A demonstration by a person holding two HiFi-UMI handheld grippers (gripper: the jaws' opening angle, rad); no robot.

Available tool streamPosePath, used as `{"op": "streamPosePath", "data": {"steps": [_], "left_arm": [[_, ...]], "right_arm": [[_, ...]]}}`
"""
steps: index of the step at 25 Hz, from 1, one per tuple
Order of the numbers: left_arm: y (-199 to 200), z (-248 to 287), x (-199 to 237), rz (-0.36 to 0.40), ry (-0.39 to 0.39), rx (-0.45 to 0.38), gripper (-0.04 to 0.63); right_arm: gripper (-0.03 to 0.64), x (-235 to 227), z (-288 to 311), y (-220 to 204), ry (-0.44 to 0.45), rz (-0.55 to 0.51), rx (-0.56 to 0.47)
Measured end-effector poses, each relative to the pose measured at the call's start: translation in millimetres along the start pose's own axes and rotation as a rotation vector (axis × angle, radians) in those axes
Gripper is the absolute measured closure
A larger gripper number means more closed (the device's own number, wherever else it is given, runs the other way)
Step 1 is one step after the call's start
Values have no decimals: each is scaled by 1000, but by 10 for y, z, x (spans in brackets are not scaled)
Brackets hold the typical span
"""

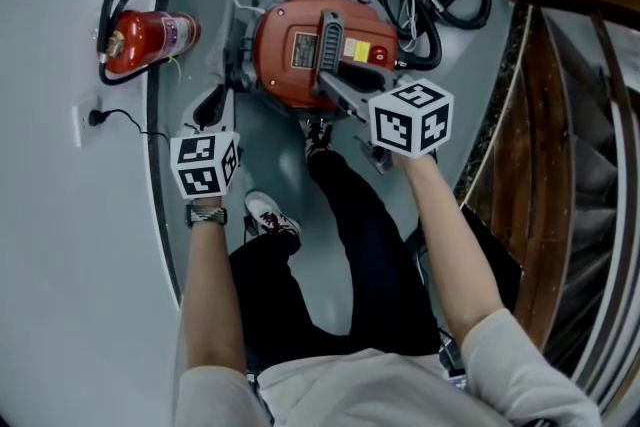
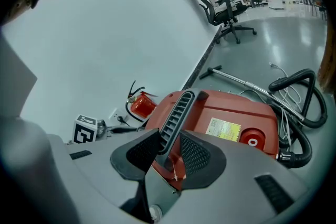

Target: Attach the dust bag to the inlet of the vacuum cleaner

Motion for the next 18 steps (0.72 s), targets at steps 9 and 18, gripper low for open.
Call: {"op": "streamPosePath", "data": {"steps": [9,18], "left_arm": [[24,-63,131,-29,-75,-14,591],[24,-49,86,-37,-96,-12,589]], "right_arm": [[488,0,2,1,5,-12,-2],[488,6,4,4,4,-18,1]]}}
Point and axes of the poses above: the fingertips, and each gripper's own axes: z forward along the fingers, x to its left, y out of its top, the point moved 7 cm from there along -z, backward along the fingers, and after that the axes turned 7 degrees about -y, right-handed, at the moved point
